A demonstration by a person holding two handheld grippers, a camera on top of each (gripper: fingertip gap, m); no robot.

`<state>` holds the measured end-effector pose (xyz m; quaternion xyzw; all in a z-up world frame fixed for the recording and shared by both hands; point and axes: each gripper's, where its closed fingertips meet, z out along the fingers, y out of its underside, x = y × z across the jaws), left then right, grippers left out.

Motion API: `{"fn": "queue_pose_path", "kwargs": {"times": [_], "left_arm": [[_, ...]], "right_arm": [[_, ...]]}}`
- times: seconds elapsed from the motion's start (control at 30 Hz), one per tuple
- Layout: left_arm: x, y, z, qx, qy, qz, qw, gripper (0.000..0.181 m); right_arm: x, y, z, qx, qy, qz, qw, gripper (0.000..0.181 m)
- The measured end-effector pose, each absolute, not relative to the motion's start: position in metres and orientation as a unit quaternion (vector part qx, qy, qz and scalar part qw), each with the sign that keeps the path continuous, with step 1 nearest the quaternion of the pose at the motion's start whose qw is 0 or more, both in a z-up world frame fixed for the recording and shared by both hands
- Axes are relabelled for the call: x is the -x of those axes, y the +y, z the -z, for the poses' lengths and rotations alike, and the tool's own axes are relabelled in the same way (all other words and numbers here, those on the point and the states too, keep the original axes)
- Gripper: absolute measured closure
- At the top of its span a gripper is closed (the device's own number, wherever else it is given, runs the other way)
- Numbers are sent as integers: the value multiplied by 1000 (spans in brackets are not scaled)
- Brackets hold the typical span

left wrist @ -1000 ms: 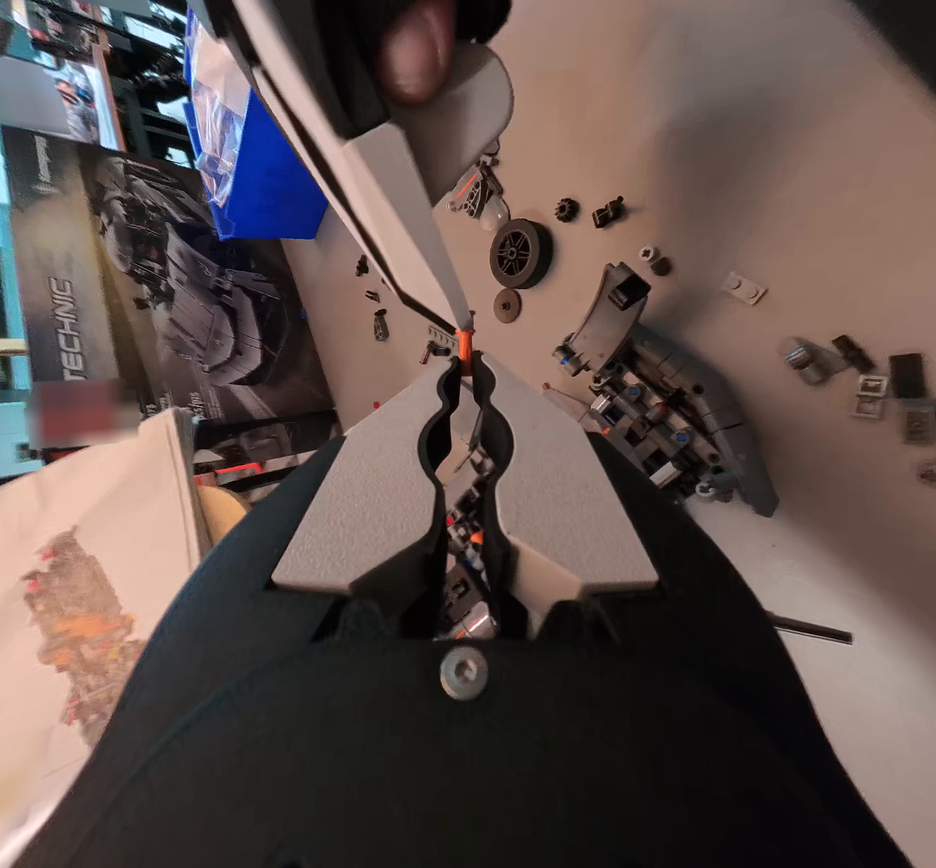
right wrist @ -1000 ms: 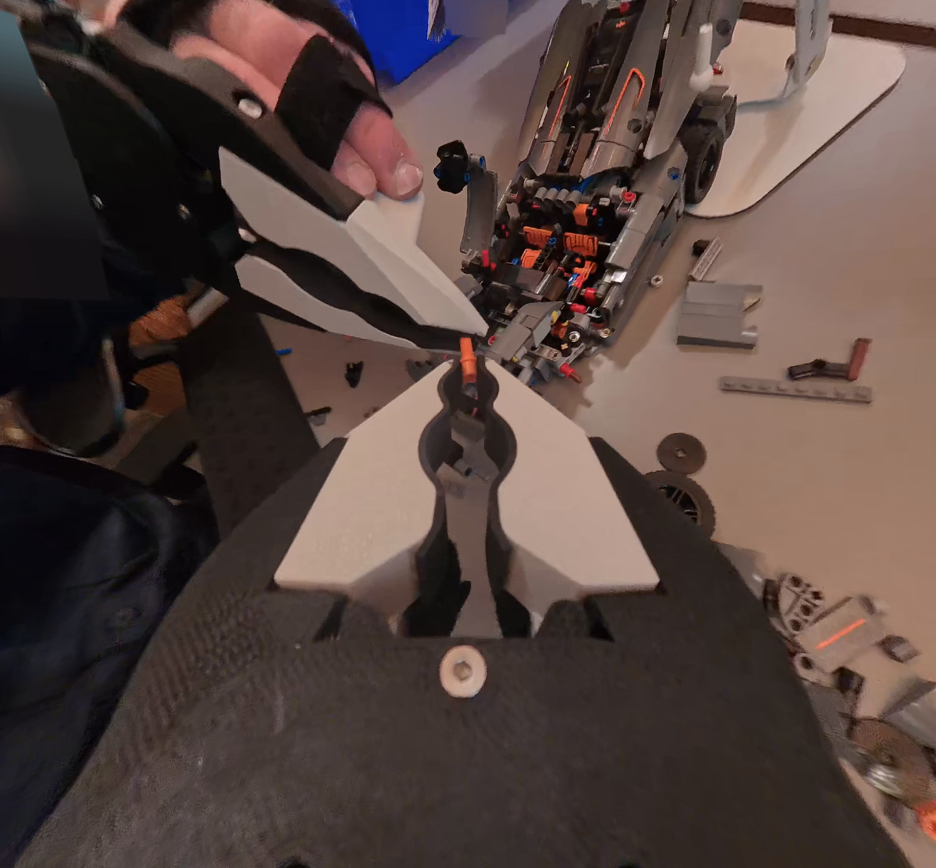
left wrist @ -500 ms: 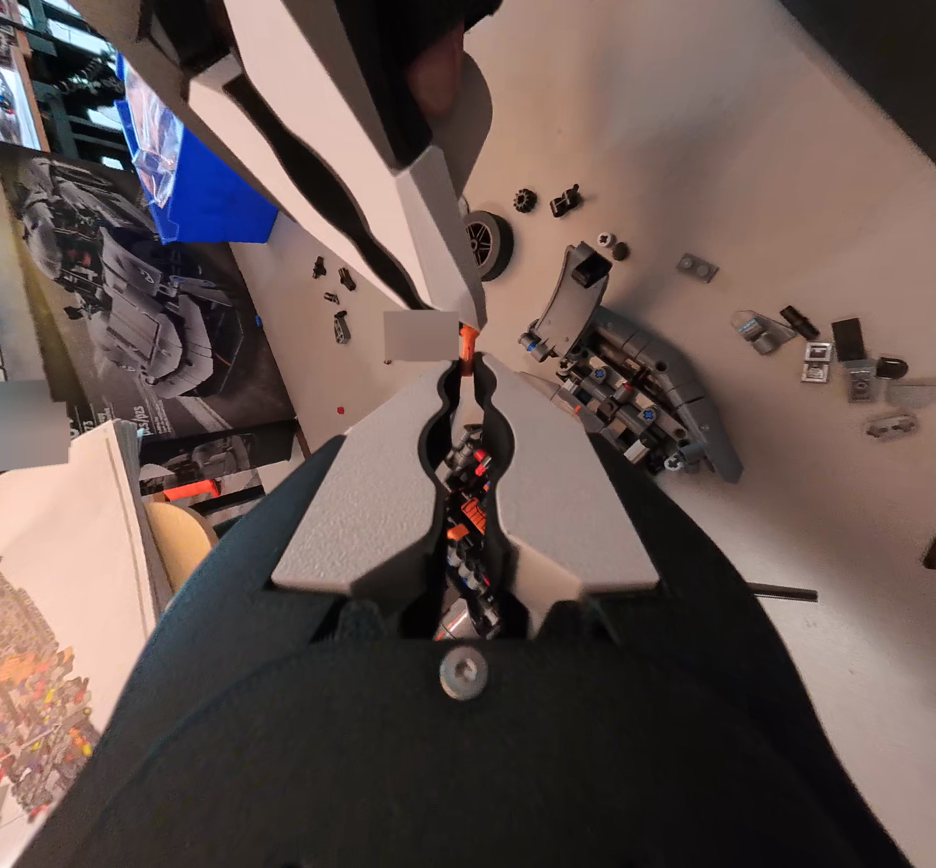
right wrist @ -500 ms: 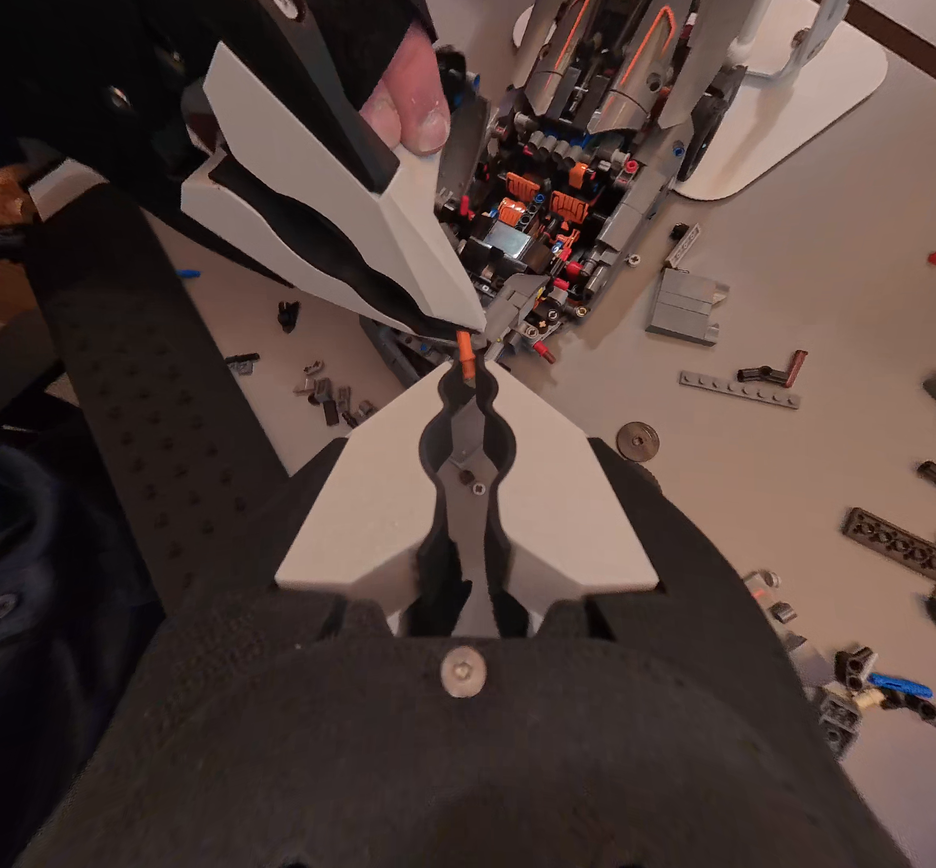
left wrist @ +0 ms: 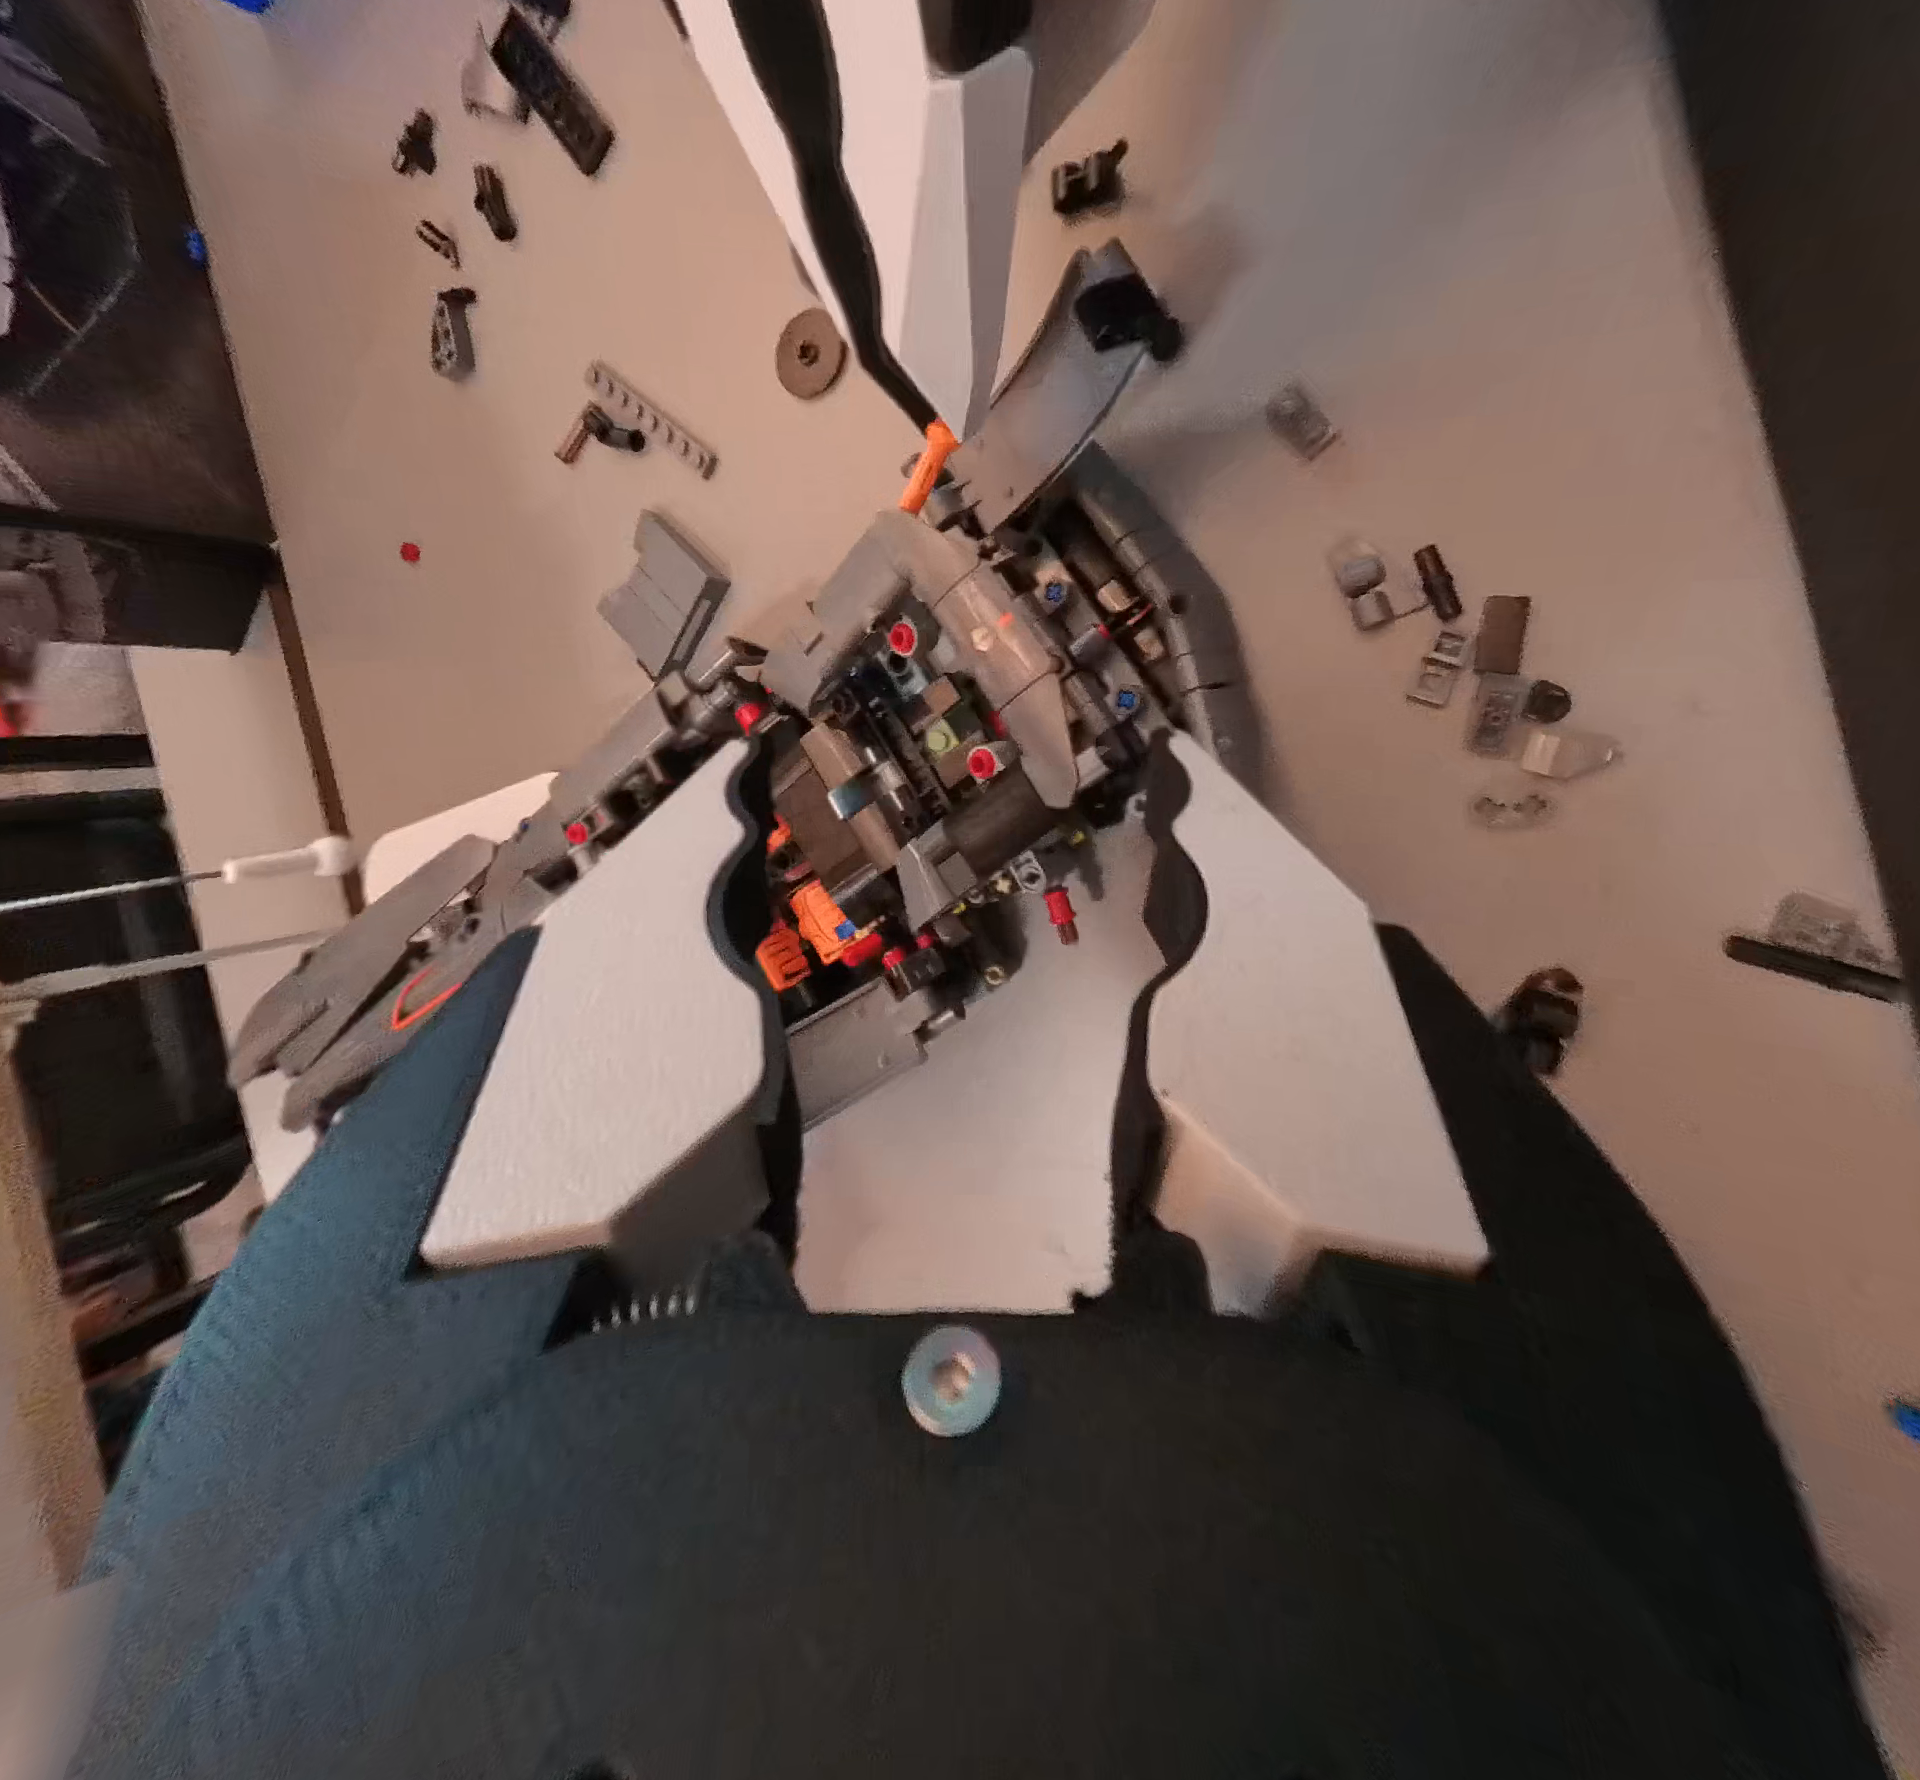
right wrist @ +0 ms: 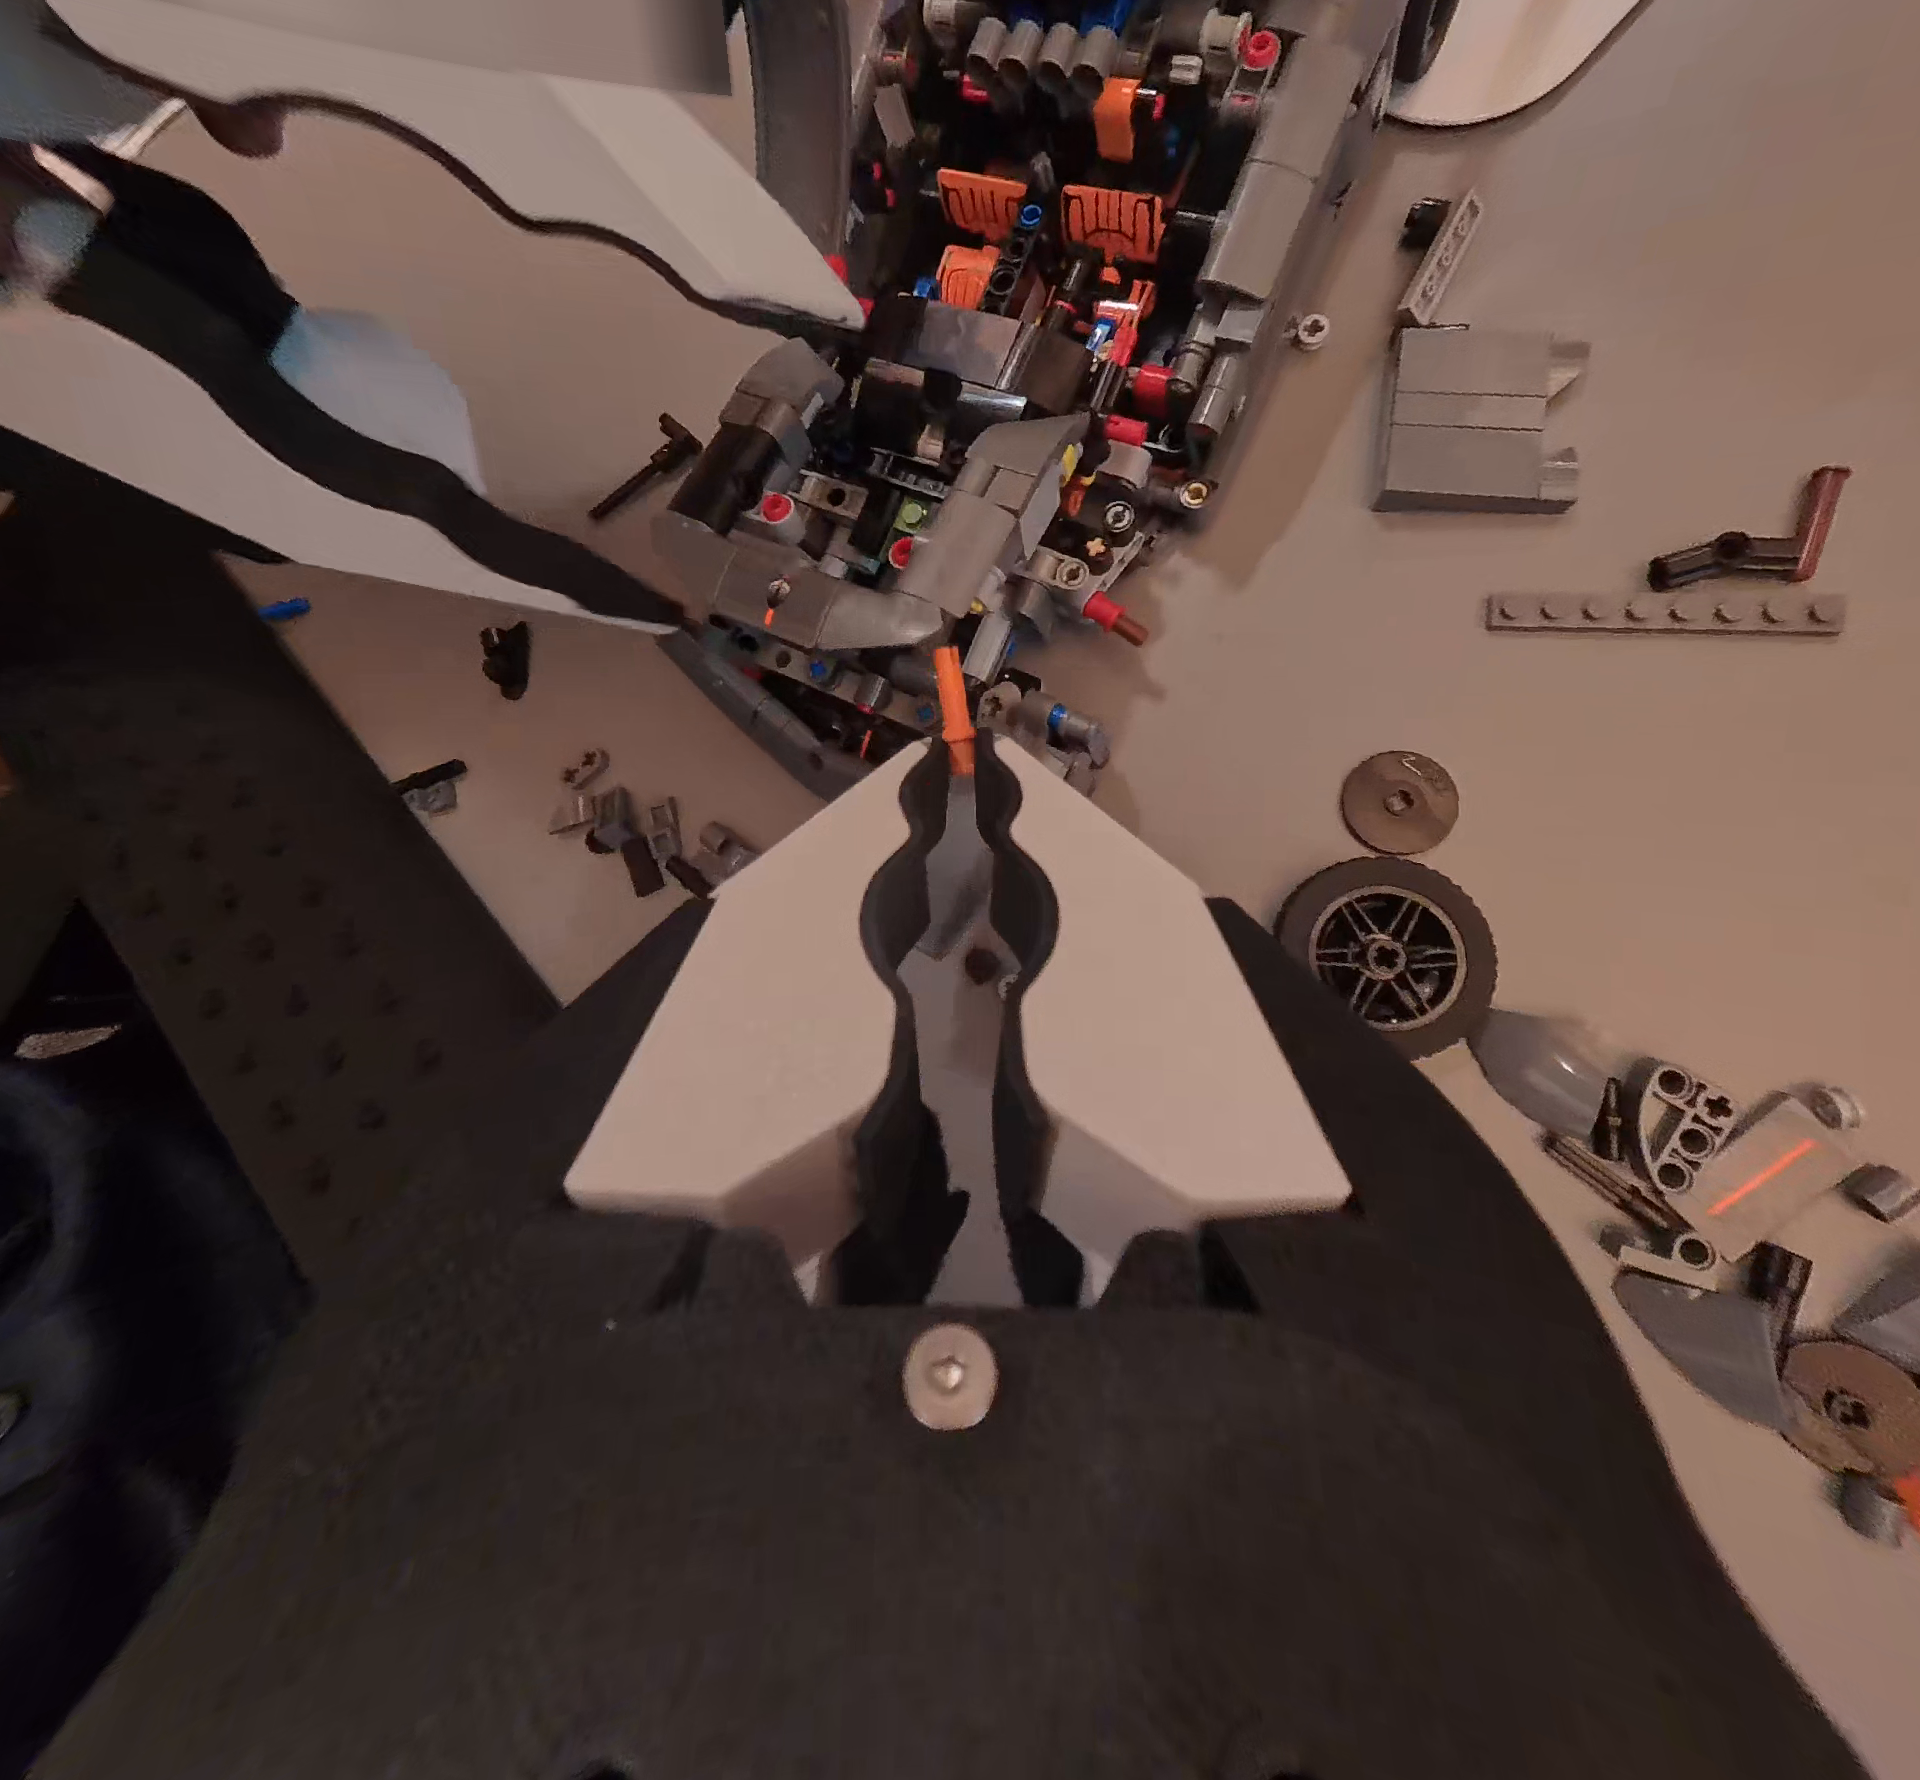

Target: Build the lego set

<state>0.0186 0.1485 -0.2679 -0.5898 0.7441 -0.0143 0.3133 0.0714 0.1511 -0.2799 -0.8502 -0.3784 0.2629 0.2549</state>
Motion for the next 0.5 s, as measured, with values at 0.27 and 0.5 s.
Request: {"fn": "queue_pose_path", "kwargs": {"times": [0.27,0.5], "left_arm": [[-22,168,284,563,728,-81,384,156],[-36,174,284,594,701,-43,394,168]], "right_arm": [[-66,154,289,860,-358,-263,251,179],[-74,172,297,875,-342,-228,256,179]]}}
